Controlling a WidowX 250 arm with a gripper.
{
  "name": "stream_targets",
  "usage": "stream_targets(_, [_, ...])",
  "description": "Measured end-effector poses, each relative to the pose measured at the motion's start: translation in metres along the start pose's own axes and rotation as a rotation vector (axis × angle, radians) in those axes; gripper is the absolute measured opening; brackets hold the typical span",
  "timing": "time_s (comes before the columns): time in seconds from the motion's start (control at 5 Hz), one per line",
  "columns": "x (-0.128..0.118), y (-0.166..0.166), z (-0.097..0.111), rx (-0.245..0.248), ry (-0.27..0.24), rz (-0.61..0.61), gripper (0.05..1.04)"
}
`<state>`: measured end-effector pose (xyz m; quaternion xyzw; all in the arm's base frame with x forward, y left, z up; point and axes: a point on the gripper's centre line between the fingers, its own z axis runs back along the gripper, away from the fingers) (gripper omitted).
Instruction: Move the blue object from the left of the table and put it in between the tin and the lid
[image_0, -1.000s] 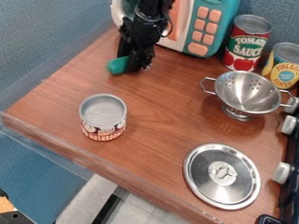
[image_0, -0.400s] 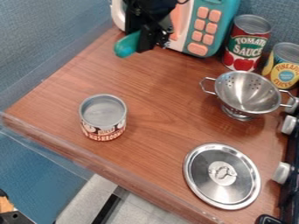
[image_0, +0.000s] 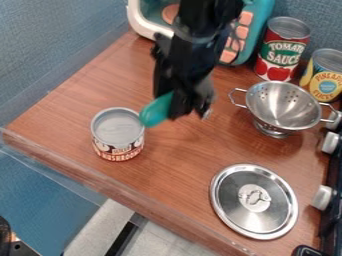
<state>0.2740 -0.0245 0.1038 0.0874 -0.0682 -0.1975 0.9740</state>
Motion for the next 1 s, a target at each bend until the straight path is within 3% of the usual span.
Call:
stream_targets(0.2, [-0.006,-0.025,-0.013,-0.052,-0.013,-0.065,0.432])
stream_targets(0.6, [-0.003,-0.046,-0.033,-0.055,-0.021,-0.122,0.431])
stream_targets(0.8, [-0.005,-0.054,-0.044,-0.041,0.038,-0.140,0.492])
stream_targets(1.0, [-0.001,-0.055,-0.043,-0.045,0.072,-0.138,0.800])
